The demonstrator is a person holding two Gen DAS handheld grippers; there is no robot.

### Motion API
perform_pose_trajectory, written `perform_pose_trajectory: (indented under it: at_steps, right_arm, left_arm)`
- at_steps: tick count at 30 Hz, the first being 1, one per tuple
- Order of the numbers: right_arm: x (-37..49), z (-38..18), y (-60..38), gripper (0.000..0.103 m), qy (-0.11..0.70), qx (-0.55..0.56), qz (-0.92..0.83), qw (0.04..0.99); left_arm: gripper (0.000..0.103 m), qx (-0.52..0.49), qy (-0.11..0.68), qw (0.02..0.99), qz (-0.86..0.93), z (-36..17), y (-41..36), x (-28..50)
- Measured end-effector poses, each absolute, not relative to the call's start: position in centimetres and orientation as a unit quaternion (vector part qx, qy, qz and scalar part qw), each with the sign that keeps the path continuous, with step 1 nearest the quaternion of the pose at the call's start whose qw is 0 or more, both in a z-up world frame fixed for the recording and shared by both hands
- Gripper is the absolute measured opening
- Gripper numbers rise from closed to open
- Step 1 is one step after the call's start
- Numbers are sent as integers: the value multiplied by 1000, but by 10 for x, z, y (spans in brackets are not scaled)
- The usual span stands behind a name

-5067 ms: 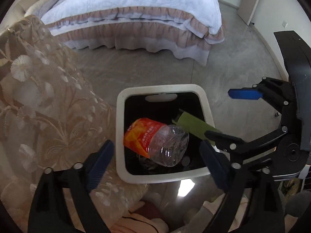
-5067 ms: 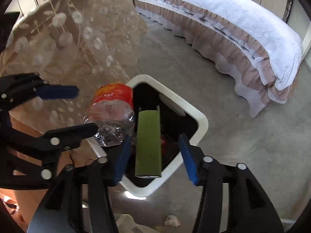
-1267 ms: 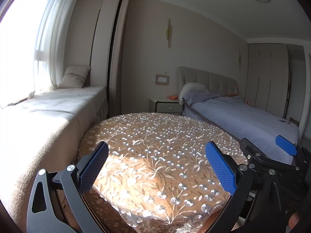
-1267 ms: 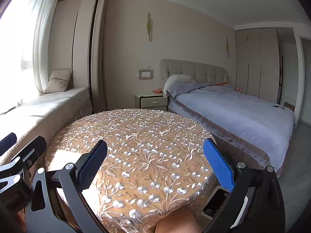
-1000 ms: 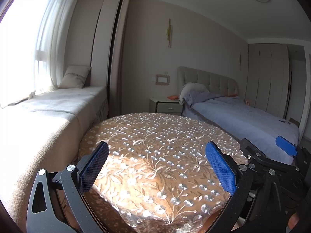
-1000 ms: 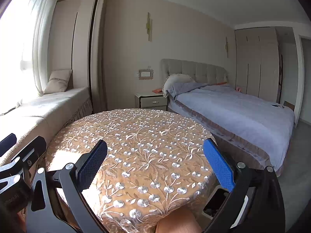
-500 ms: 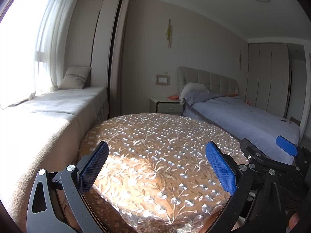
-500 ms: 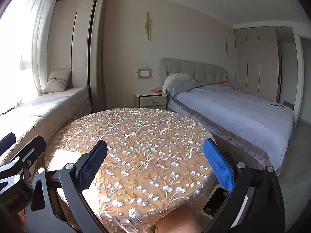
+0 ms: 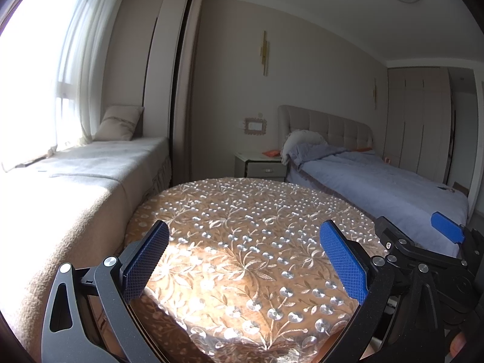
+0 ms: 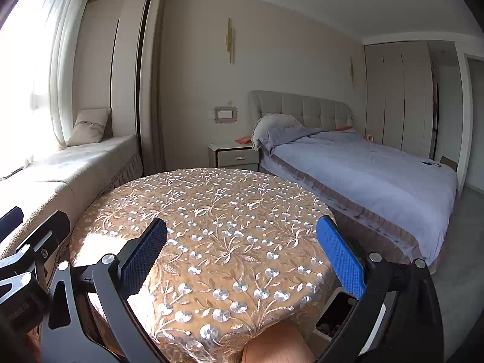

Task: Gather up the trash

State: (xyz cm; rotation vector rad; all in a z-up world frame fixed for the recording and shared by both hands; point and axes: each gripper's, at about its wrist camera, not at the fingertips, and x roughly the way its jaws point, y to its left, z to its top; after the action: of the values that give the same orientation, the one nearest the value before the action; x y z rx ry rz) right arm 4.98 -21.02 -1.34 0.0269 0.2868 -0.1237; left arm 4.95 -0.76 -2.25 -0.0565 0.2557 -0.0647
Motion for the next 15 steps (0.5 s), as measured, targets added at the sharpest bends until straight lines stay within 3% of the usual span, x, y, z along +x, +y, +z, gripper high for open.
perform_pose_trajectory:
  at_steps: [15]
  right_arm:
    - [52, -15, -210, 98, 146, 16, -62, 987]
  left_arm:
    - [98, -21, 122, 992, -27, -21, -10, 47]
